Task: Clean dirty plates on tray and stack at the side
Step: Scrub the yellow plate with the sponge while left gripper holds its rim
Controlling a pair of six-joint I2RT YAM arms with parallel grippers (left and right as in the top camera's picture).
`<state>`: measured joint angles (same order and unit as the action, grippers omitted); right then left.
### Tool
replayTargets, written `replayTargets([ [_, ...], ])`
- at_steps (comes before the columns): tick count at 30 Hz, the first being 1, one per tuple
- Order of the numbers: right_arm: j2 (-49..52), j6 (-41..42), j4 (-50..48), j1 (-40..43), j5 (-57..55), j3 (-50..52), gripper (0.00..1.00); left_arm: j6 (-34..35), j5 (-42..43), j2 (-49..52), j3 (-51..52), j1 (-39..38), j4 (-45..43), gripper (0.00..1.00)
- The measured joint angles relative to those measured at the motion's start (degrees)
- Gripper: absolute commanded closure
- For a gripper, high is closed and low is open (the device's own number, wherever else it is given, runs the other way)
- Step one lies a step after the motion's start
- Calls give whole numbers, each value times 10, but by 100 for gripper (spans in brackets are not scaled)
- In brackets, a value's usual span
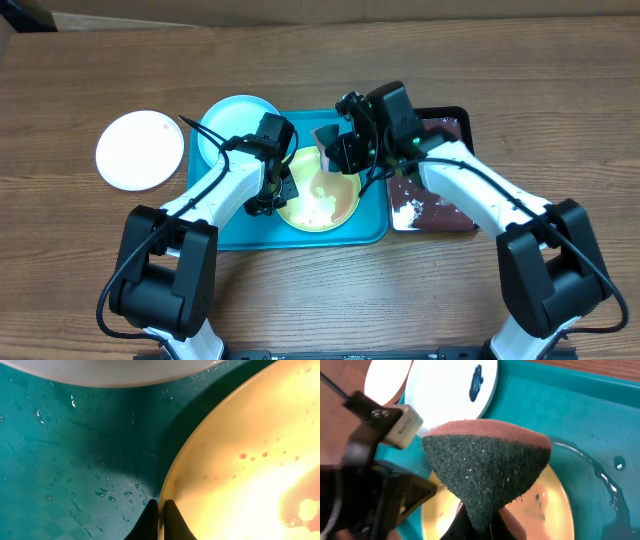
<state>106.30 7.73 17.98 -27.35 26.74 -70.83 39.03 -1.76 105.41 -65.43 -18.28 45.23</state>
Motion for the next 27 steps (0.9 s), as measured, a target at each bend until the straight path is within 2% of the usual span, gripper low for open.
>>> replayTargets([
  [8, 2, 11, -120, -14, -51, 61, 96, 0, 0, 0, 0, 0, 0, 96],
  [17, 7, 13, -169, -37, -93, 74, 96, 0, 0, 0, 0, 0, 0, 96],
  [27, 65, 13, -204, -45, -128, 75, 96, -2, 0, 0, 0, 0, 0, 96],
])
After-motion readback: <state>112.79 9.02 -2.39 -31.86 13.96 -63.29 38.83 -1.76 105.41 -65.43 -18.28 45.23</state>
